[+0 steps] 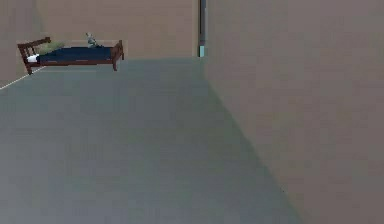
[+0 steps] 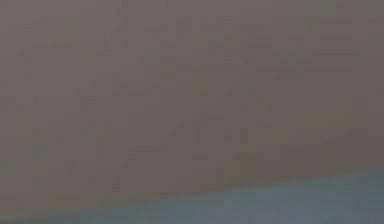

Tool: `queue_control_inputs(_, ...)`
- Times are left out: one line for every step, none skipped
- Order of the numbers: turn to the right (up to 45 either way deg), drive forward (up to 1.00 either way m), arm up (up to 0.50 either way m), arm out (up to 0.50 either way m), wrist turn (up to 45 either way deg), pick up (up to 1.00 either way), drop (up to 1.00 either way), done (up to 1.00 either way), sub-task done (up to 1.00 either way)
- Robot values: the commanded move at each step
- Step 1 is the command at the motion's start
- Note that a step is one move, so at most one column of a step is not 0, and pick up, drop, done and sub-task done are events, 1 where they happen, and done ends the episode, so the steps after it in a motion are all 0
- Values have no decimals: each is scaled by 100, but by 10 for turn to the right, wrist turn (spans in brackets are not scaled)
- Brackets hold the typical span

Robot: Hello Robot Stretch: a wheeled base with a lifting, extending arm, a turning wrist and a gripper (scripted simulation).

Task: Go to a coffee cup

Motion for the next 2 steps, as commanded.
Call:
queue_control_inputs(0, 100, 0, 0, 0, 0, 0, 0, 0)
queue_control_inputs(0, 100, 0, 0, 0, 0, 0, 0, 0)
